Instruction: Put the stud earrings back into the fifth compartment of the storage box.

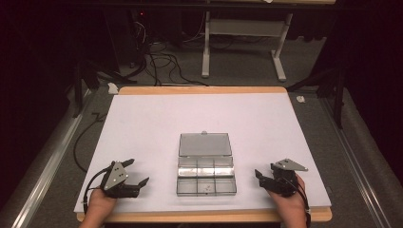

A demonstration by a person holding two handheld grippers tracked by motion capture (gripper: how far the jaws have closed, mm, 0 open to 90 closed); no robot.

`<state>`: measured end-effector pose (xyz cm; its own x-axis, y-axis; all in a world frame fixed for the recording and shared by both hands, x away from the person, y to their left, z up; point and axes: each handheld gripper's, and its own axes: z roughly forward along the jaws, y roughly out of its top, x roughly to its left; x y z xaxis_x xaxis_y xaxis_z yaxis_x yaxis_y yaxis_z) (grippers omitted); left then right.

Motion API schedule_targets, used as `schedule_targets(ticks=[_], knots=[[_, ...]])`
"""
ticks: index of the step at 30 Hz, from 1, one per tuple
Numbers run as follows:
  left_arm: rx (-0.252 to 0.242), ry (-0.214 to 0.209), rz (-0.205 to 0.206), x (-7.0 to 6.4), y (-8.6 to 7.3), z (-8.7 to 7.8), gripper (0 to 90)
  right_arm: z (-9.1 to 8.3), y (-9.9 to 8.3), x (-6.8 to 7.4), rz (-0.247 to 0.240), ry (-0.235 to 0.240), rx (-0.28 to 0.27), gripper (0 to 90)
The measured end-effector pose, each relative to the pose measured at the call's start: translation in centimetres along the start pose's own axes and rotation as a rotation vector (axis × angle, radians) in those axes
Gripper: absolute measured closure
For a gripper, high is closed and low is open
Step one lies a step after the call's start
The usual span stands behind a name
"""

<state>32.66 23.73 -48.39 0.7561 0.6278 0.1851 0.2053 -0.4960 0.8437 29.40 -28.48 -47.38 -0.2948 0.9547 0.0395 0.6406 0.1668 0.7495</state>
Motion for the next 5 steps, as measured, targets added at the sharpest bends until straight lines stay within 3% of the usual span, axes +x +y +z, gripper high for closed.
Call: schedule_targets(ticks=[5], knots=[[-0.003, -0.006, 0.004, -0.01, -0.01, -0.03, 15.0, -0.23, 0.28, 0.23, -0.002, -0.017, -0.023, 32.2]])
